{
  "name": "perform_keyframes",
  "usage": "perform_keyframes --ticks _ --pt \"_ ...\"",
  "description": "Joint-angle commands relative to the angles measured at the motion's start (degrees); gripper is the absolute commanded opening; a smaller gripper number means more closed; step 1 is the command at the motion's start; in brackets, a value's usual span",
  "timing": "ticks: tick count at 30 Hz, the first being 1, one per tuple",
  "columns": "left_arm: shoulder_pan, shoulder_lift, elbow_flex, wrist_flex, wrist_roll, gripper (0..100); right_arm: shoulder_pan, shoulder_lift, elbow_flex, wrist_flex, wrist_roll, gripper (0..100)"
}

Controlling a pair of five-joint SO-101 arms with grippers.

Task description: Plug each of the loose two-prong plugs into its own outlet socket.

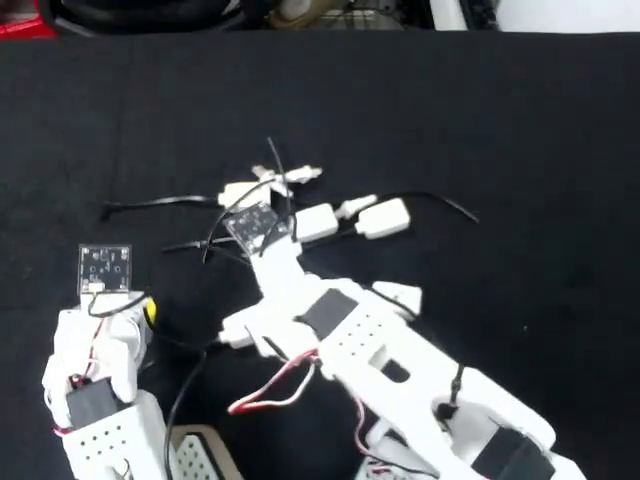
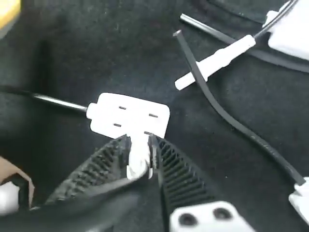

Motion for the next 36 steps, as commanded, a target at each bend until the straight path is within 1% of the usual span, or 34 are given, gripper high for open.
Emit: perform_keyframes --ticks 1,7,10,13,15,18,21,23,26,29,32,36 --pt "-0.04 0.0 1.1 -1.05 -0.18 27 1.05 -0.13 -3.21 -0.62 -0.53 1.1" --pt "-0.04 0.09 1.1 -0.97 -0.18 27 1.14 -7.52 0.13 -2.29 -0.62 1.1" --pt "-0.04 0.09 1.1 -0.97 -0.18 27 1.14 -10.51 5.32 -7.82 -2.9 1.1" --pt "-0.04 0.09 1.1 -0.79 -0.18 27 1.76 -10.33 11.47 -15.21 -4.13 1.1" --pt "-0.04 -0.26 1.1 0.0 -0.18 27 3.08 -8.92 13.05 -17.05 -4.13 1.1" --pt "-0.04 -0.26 1.1 0.09 -0.18 27 5.36 -6.02 12.79 -17.58 -4.13 1.1" --pt "-0.04 -0.26 1.1 -0.18 -0.18 27 5.45 -3.74 12.35 -18.73 -4.13 1.1" --pt "-0.04 -0.26 1.1 -0.26 -0.18 27 5.45 -3.3 12.09 -18.02 -4.13 1.1" --pt "-0.04 -0.26 1.1 -0.26 -0.18 27 5.1 -3.12 10.86 -15.3 -6.07 1.1" --pt "-0.04 -0.26 1.1 -0.26 -0.18 27 3.16 -2.77 10.77 -14.42 -6.42 1.1" --pt "-0.04 -0.26 1.1 -0.26 -0.18 27 -0.44 -1.63 12.44 -16.79 -6.42 1.1" --pt "-0.04 -0.26 1.1 -0.26 -0.18 27 -1.32 3.3 12.53 -18.99 -6.15 1.1"
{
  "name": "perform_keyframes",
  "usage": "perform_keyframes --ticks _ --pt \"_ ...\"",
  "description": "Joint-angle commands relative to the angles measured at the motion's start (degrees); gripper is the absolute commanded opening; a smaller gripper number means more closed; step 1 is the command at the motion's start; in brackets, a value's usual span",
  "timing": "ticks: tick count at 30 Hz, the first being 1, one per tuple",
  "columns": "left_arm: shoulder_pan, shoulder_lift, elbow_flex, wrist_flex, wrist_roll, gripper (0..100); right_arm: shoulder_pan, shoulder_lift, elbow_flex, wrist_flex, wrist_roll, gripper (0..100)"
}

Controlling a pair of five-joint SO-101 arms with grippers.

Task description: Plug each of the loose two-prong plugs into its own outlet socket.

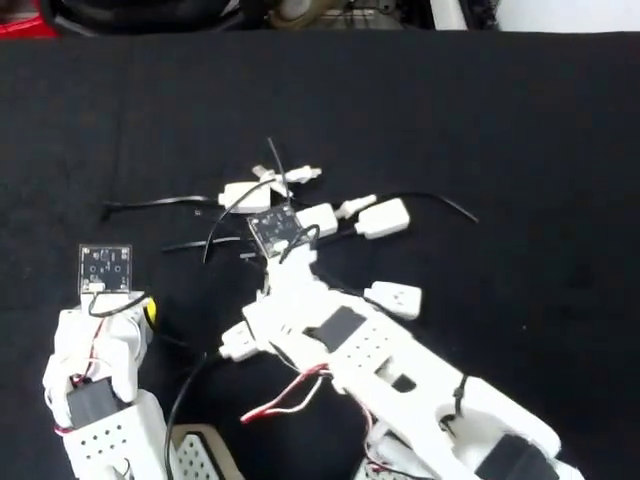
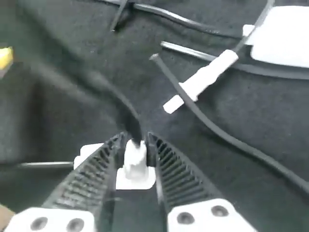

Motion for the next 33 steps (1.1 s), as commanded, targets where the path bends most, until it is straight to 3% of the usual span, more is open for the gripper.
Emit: perform_keyframes --ticks 1,9,15,25,30,33 --pt "-0.04 -0.26 1.1 -0.26 -0.26 27 -2.2 4.79 1.19 -0.62 -0.26 1.1" --pt "-0.04 -0.26 1.1 -0.26 -0.26 27 -4.75 2.77 4.35 1.32 1.85 1.1" --pt "-0.13 -0.26 1.1 -0.18 -0.26 27 -5.36 -5.76 12.09 -6.42 1.85 1.1" --pt "0.48 -0.44 -0.04 -0.35 0.26 27 -5.71 -11.38 16.13 -9.14 1.85 1.2" --pt "11.65 -1.14 -9.01 -1.93 13.36 27 -5.71 -11.47 16.13 -9.14 1.85 1.2" --pt "23.16 -1.14 -10.33 -5.1 14.51 27 -5.71 -11.56 15.96 -8.88 1.85 1.2"
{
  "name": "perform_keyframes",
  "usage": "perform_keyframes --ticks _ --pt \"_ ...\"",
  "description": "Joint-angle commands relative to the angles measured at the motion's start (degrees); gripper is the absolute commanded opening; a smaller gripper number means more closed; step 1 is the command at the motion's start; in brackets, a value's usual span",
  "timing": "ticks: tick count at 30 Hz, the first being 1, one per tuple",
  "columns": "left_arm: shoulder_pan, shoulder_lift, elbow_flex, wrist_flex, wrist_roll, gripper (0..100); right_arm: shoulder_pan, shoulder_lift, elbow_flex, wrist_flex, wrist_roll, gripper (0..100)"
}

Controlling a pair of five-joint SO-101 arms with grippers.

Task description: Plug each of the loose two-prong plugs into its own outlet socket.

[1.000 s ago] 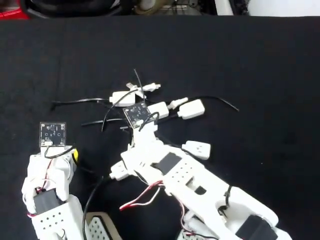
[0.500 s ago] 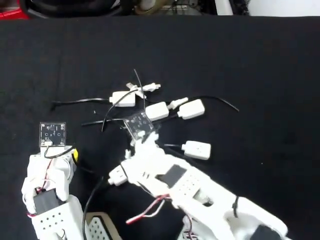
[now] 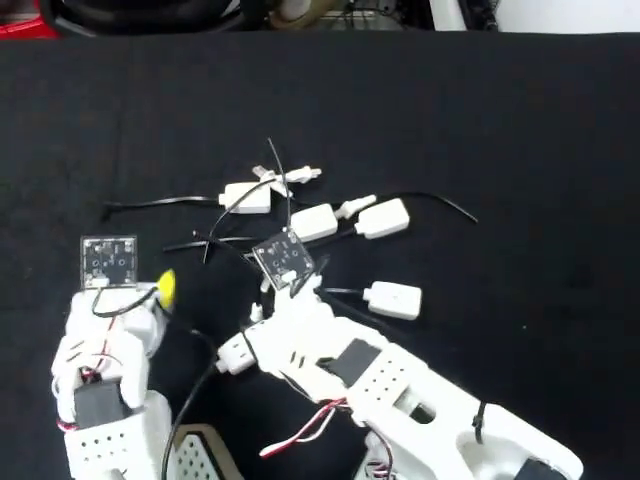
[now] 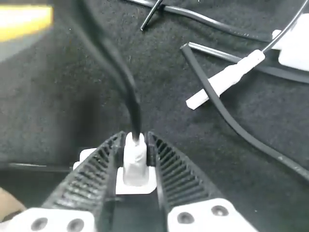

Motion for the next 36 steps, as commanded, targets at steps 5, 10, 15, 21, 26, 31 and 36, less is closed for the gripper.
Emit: perform_keyframes --ticks 5,10,15,21,26,31,36 --pt "25.1 -0.35 -3.12 -3.08 1.32 27 -2.11 -0.04 2.59 0.26 2.73 1.2" --pt "29.85 -0.35 -3.47 3.69 -3.34 27 -2.02 -0.04 2.51 0.26 3.08 1.2" --pt "34.95 -0.35 -6.46 9.76 -3.87 27 -1.85 -0.04 2.51 0.26 3.08 1.2" --pt "40.04 -0.35 -11.03 14.95 -3.87 27 -1.85 -0.04 2.51 0.26 3.08 1.2" --pt "39.69 -0.35 -7.08 15.3 -8.44 27 -1.85 -0.04 2.51 1.41 3.08 1.2" --pt "31.08 -0.35 -4.88 16.97 -10.99 27 -2.02 -0.04 2.51 2.02 3.16 1.2" --pt "22.11 -0.44 -4.53 19.08 -15.91 27 -2.11 -0.04 2.42 3.87 3.69 1.2"
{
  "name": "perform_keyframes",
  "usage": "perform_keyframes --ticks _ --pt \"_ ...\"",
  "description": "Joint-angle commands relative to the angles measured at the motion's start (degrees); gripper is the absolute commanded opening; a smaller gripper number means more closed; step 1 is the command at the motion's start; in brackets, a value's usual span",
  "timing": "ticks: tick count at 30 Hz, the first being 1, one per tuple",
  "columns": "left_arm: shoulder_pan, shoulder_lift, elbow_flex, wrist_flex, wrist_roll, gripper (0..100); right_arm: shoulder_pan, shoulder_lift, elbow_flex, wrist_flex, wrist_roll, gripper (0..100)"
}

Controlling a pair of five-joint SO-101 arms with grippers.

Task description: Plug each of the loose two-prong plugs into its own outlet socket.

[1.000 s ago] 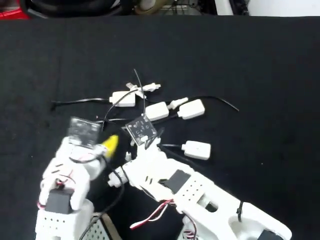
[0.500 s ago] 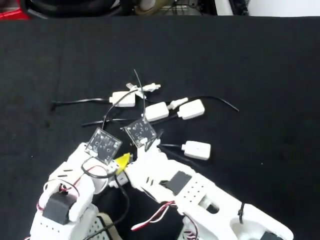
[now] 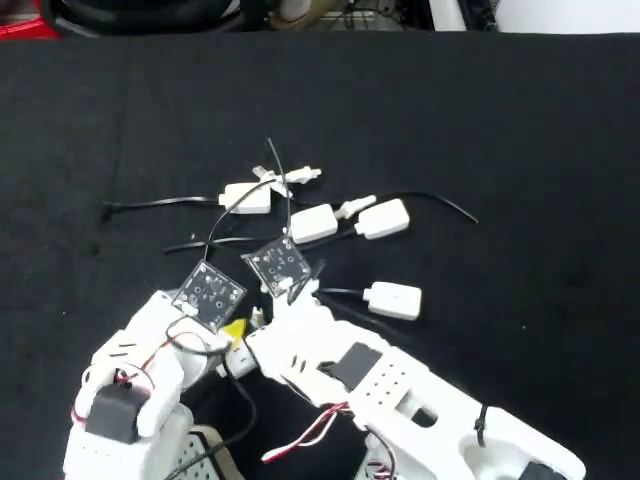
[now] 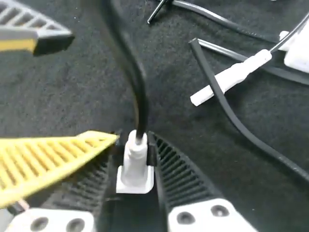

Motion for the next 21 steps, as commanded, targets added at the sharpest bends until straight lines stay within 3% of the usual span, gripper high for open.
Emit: perform_keyframes --ticks 1,5,11,21 --pt "-5.49 -0.26 0.04 1.41 -3.6 27 -1.41 0.31 0.75 5.19 2.02 1.2" --pt "-12.18 -0.26 0.84 1.41 -8.7 27 -1.41 0.31 -0.13 9.85 3.69 1.2" --pt "-13.14 -0.26 1.71 1.67 -8.97 27 -1.41 0.31 -0.22 10.2 3.78 1.2" --pt "-13.23 -0.26 2.42 -0.88 -2.37 27 -1.41 0.22 -5.14 14.86 3.87 1.2"
